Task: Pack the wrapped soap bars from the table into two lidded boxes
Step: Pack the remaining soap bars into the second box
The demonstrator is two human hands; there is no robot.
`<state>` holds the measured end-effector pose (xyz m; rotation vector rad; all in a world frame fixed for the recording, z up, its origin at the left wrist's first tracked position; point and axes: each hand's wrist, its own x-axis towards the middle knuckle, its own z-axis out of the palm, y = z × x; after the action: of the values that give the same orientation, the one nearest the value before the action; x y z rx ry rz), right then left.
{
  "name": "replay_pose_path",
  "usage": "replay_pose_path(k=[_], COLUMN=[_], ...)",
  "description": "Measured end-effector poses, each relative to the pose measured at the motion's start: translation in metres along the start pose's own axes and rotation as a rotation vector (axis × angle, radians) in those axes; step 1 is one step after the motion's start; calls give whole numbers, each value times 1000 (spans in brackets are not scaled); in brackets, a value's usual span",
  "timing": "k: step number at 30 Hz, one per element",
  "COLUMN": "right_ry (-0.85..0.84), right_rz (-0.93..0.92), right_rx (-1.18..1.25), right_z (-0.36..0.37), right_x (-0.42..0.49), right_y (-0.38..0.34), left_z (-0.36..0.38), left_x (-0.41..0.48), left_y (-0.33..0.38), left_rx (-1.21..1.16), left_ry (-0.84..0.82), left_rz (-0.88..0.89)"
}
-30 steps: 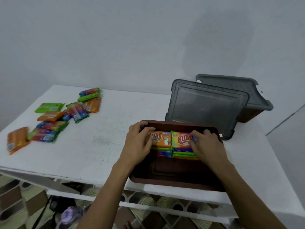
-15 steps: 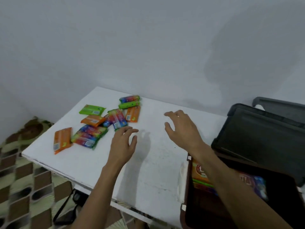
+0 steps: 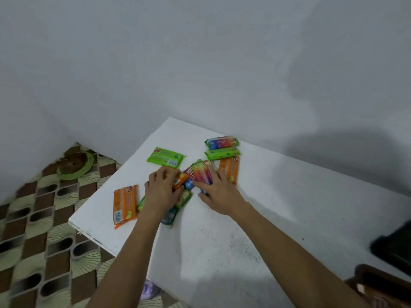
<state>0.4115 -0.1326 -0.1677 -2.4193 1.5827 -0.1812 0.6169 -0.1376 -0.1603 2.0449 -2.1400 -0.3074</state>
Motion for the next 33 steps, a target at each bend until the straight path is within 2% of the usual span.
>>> replay_pose_path(k=[6,10,12,17,23,29,33], right_ry=[47,65,139,314,494,573,604], right_rz=[-20,4,-11,61,97,267,317], right_rx=[98,151,163,392,547,659,795], right_z=[0,-7,-10,-44,-98,-133,-146], right_x=[1,-1,-4,-27,-108,-223,-311], right_y=[7,8,10,23,38,53,57], left_z=[9,-2,-12,-34,-55,-38,-28], left_x=[7,1,-3,-21,-58,-113,-162], left_y=[-7,-1,3,24,94,178,232], left_rx=[-35,-172,-239,-376,-752,-1164,-1324], left_ry=[84,125,141,252,433,264,124], left_rz=[189,125,93,129,144,46,77])
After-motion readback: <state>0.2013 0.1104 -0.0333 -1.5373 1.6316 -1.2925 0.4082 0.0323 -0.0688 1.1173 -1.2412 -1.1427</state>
